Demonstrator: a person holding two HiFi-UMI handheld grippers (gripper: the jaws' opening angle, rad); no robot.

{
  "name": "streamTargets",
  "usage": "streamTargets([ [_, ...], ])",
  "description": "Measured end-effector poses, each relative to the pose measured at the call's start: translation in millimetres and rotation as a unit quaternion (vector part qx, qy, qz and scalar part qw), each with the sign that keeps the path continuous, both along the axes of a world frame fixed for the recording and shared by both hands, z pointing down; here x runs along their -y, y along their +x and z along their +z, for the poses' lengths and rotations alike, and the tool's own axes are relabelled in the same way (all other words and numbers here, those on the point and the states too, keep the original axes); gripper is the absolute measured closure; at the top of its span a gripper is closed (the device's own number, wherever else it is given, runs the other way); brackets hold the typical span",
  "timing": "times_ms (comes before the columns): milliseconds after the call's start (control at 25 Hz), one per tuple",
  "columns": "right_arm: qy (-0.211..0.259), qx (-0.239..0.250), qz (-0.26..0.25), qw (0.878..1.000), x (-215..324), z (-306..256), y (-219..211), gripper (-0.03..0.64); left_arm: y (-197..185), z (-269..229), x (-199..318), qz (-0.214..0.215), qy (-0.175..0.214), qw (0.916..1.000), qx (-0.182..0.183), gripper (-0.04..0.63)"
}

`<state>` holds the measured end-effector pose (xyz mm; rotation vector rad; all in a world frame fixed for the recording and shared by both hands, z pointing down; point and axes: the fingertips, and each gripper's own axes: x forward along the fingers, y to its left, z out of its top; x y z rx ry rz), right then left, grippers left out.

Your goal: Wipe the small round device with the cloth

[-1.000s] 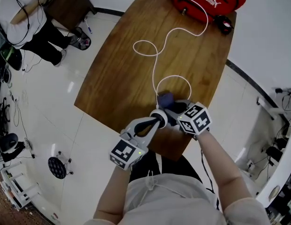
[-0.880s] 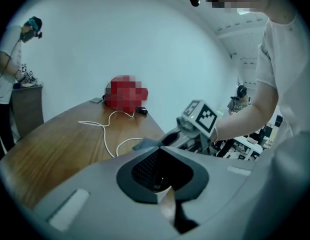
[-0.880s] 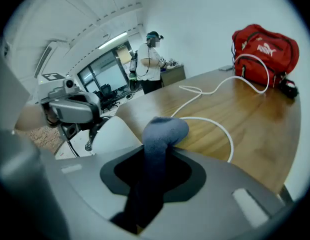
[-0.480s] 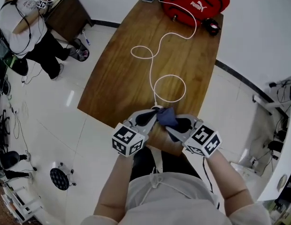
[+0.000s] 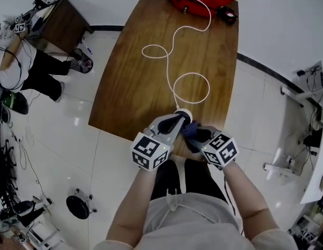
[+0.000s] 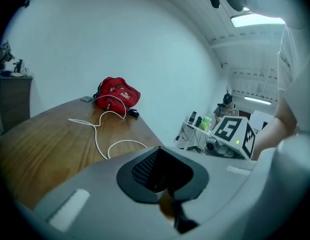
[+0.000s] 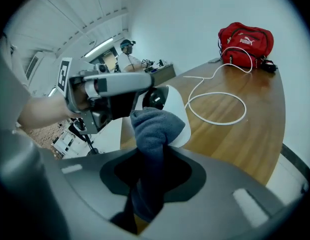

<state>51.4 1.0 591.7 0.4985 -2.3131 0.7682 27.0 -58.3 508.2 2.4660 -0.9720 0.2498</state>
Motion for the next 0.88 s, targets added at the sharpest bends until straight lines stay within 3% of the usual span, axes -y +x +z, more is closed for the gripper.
streamTargets([
  [320, -0.074, -0.034, 0.029, 0.996, -4.9, 32.5, 9.7, 0.508, 2.1, 5.0, -1.5, 0.030, -0.007, 0.9992, 0.027, 0.589],
  [520, -0.026, 0.003, 0.038, 0.999, -29.1, -19.4, -11.5, 0.508, 0.1, -7.7, -0.6, 0.068, 0.004, 0.9970, 0.038, 0.589],
  [680, 0.034, 0.054, 0.140, 0.988, -10.2, -60.5, -28.3, 0.508, -9.5, -14.0, 12.6, 0.092, 0.013, 0.9939, 0.059, 0.589],
  [760, 0.041, 0.061, 0.184, 0.980, -1.8, -62.3, -31.6, 0.508, -9.1, -11.8, 11.5, 0.117, 0.002, 0.9915, 0.058, 0.589],
  [880, 0.029, 0.047, 0.206, 0.977, -0.7, -48.7, -37.2, 0.507, -8.6, -7.3, 2.7, 0.135, -0.007, 0.9895, 0.050, 0.589],
])
